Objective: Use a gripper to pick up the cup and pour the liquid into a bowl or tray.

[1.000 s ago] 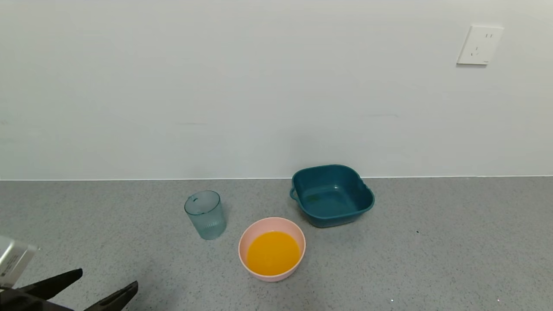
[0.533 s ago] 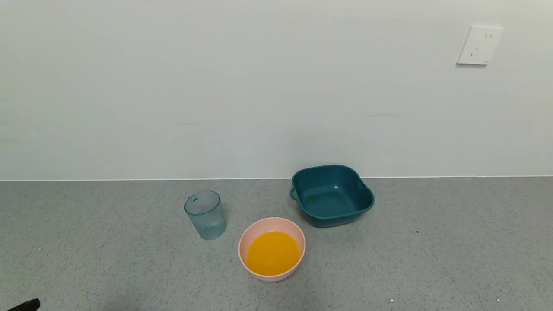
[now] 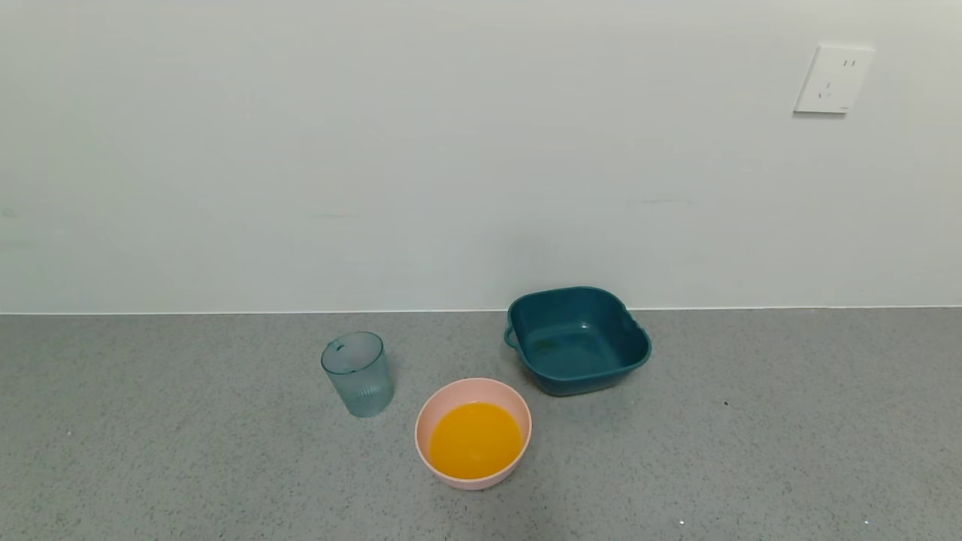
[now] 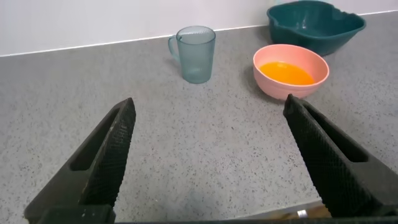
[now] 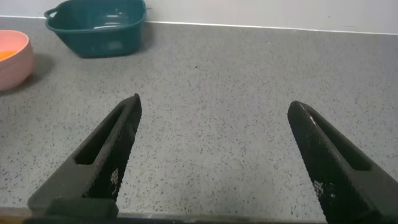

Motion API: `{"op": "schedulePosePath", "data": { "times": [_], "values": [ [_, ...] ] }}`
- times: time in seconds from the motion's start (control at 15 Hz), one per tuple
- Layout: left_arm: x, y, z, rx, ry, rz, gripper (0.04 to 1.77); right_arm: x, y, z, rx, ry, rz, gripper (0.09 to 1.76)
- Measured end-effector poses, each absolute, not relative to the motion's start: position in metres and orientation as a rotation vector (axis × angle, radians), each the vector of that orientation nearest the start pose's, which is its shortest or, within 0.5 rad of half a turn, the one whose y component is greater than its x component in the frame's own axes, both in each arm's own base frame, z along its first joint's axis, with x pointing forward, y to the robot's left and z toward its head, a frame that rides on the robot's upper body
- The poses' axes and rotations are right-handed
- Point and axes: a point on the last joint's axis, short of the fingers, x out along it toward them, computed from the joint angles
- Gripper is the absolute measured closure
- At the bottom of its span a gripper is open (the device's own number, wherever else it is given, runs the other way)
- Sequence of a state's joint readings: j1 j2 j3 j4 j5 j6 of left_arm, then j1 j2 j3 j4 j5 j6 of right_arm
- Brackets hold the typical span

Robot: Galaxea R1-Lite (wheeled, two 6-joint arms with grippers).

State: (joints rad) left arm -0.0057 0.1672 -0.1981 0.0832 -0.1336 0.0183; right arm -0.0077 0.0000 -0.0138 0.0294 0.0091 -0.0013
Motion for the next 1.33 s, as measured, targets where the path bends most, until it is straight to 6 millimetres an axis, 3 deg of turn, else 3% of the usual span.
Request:
{"op": "schedulePosePath", "data": {
  "times": [0.27, 0.47, 0.73, 0.87, 1.33],
  "values": [
    [-0.032, -0.002, 0.108, 0.043, -0.038, -0.093, 0.09, -0.024, 0.000, 0.076, -0.001, 0.016, 0.001, 0.14],
    [-0.028, -0.001, 0.095, 0.139, -0.080, -0.044, 0.09, -0.024, 0.000, 0.076, -0.001, 0.015, 0.001, 0.14],
    [-0.023, -0.001, 0.075, 0.133, 0.008, -0.030, 0.09, -0.024, 0.000, 0.076, -0.001, 0.016, 0.001, 0.14],
    [-0.023, -0.001, 0.077, 0.064, -0.005, -0.020, 0.09, -0.024, 0.000, 0.076, -0.001, 0.015, 0.001, 0.14],
    [-0.023, -0.001, 0.076, 0.064, -0.001, -0.024, 0.09, -0.024, 0.000, 0.076, -0.002, 0.015, 0.001, 0.14]
  ]
}}
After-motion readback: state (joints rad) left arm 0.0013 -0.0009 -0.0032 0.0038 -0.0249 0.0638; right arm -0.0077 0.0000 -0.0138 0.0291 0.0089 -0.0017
